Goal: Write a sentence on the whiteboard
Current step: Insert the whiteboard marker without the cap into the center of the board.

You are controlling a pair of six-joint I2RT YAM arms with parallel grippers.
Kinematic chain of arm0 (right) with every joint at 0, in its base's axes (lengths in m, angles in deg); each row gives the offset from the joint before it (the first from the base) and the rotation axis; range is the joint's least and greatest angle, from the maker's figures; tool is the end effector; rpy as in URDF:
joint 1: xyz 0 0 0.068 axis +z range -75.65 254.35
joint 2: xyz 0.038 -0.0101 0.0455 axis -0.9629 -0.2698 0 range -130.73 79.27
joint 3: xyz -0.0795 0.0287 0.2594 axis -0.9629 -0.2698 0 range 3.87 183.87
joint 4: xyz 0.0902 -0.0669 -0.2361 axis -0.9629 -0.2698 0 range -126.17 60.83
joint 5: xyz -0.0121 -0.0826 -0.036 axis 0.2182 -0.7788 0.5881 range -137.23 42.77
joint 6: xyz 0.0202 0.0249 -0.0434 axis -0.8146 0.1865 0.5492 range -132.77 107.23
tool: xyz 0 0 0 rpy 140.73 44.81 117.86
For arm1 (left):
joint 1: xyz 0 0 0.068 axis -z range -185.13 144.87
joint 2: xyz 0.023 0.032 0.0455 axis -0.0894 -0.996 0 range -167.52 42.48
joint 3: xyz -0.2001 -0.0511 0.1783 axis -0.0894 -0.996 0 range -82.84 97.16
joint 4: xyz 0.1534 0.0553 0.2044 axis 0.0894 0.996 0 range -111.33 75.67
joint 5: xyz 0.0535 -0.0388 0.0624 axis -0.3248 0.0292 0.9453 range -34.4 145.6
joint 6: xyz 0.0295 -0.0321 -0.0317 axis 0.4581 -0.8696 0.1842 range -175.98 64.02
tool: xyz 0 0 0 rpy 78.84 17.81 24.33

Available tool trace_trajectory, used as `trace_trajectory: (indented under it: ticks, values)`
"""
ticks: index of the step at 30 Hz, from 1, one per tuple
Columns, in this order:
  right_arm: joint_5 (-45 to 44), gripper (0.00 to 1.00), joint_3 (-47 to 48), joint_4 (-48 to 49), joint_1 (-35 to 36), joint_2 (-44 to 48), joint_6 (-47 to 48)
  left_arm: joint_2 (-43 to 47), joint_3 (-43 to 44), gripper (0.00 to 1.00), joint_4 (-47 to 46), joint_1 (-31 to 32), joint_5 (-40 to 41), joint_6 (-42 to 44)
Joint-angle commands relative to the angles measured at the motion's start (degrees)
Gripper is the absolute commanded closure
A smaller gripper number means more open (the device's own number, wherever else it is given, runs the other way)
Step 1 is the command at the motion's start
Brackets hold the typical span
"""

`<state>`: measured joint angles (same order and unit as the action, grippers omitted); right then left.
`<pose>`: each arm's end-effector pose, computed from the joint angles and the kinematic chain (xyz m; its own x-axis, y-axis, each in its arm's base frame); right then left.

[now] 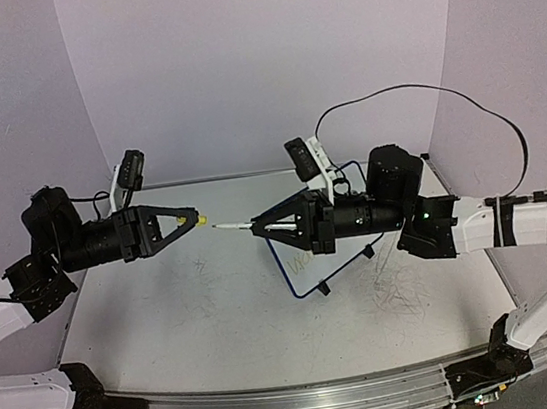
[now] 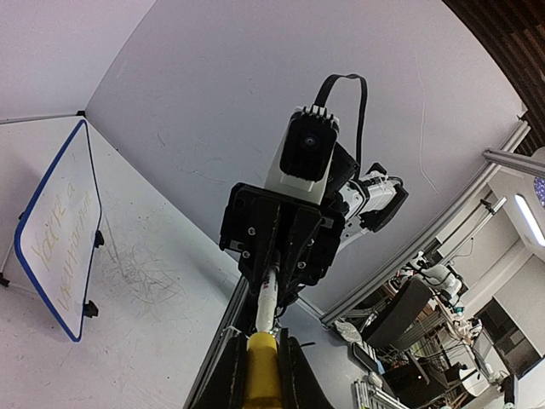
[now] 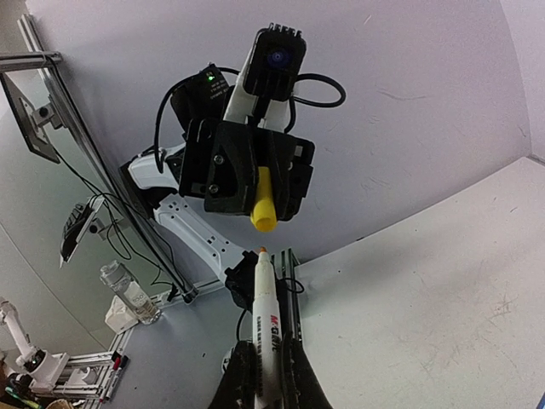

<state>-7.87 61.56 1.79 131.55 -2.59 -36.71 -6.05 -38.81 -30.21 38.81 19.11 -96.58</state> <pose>0.1607 0.2909 0.3412 -0.3438 0.0459 -0.9379 -0.9317 -0.1413 0.3346 0.1269 -0.1515 0.3598 -0.5991 -0.1491 -0.7866 0.7836 0.0927 -0.6144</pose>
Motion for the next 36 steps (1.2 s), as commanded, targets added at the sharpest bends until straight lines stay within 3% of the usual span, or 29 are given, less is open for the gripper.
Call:
trace_trajectory:
  ticks: [1, 26, 32, 36]
  values:
    - [-0.58, 1.0, 3.25, 3.92, 0.28, -1.16, -0.59, 0.34, -0.33, 1.0, -3.72, 0.14, -1.32, -0.53]
    - [-0.55, 1.0, 3.48, 7.26, 0.25, -2.98, -2.3, -1.59, -0.27, 1.0, -5.15, 0.12, -1.68, -1.18]
    - [-0.81, 1.0, 3.47, 16.86, 0.71, -6.19, -7.62, -2.78, -0.55, 1.0, -5.7, 0.14, -1.97, -1.28]
    - [0.28, 1.0, 8.99, 21.11, 3.09, -13.03, -8.98, -3.74, -0.44, 1.0, -5.98, 0.13, -2.51, -1.16]
